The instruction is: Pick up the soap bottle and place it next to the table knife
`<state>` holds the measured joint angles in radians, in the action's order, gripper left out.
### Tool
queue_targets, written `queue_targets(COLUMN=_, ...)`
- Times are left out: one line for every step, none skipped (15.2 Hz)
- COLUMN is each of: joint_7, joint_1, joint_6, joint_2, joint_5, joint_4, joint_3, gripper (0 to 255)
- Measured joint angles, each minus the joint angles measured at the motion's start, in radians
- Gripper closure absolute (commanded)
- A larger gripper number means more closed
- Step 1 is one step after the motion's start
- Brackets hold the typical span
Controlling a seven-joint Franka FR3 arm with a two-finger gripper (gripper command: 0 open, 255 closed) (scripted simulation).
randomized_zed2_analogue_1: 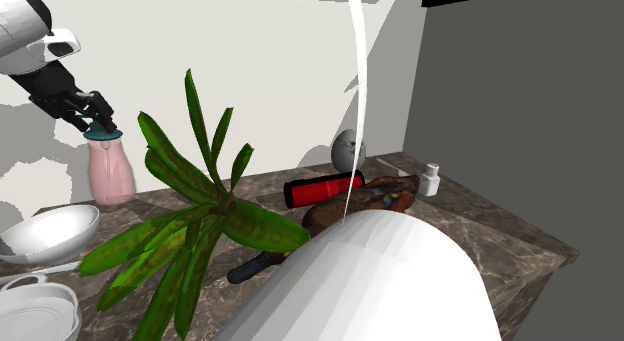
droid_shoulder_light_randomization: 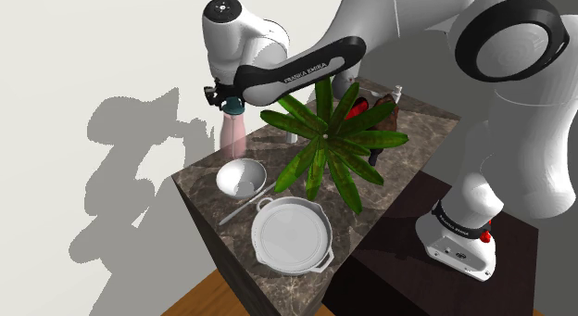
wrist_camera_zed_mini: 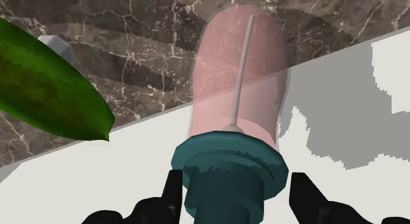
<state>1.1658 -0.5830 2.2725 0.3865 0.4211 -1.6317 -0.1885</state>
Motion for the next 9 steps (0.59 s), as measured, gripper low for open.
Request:
queue_targets(joint_7=0.005, joint_1=0.0, joint_6=0.011, joint_2=0.005, joint_5=0.002, joint_4=-0.007, joint_3=-0.001, gripper=255)
queue_targets(joint_7=0.009, joint_1=0.001, joint_6=0.022, joint_2=0.011, joint_5=0.004, joint_4=-0.012, joint_3=-0.002, gripper=255)
queue_targets(joint_7=0.016, joint_1=0.001, joint_6=0.036, joint_2=0.014, joint_5=0.009, joint_4=-0.024, joint_3=-0.003, gripper=255)
queue_targets(joint_7=0.02, joint_1=0.001, joint_6=0.044, joint_2=0.019, joint_5=0.01, joint_4=-0.027, joint_3=-0.004, gripper=255)
queue_targets(joint_7=0.025, joint_1=0.0, joint_6=0.052, joint_2=0.024, joint_5=0.012, joint_4=-0.031, joint_3=-0.004, gripper=255)
queue_targets(joint_7=0.03, joint_1=0.001, joint_6=0.064, joint_2=0.029, joint_5=0.015, joint_4=-0.034, joint_3=-0.006, gripper=255)
queue_targets(joint_7=0.034, joint_1=0.001, joint_6=0.074, joint_2=0.03, joint_5=0.018, joint_4=-0.034, joint_3=-0.007, gripper=255)
queue_targets(joint_7=0.037, joint_1=0.003, joint_6=0.089, joint_2=0.034, joint_5=0.021, joint_4=-0.032, joint_3=-0.009, gripper=255)
queue_targets(joint_7=0.04, joint_1=0.004, joint_6=0.101, joint_2=0.03, joint_5=0.025, joint_4=-0.04, joint_3=-0.011, gripper=0)
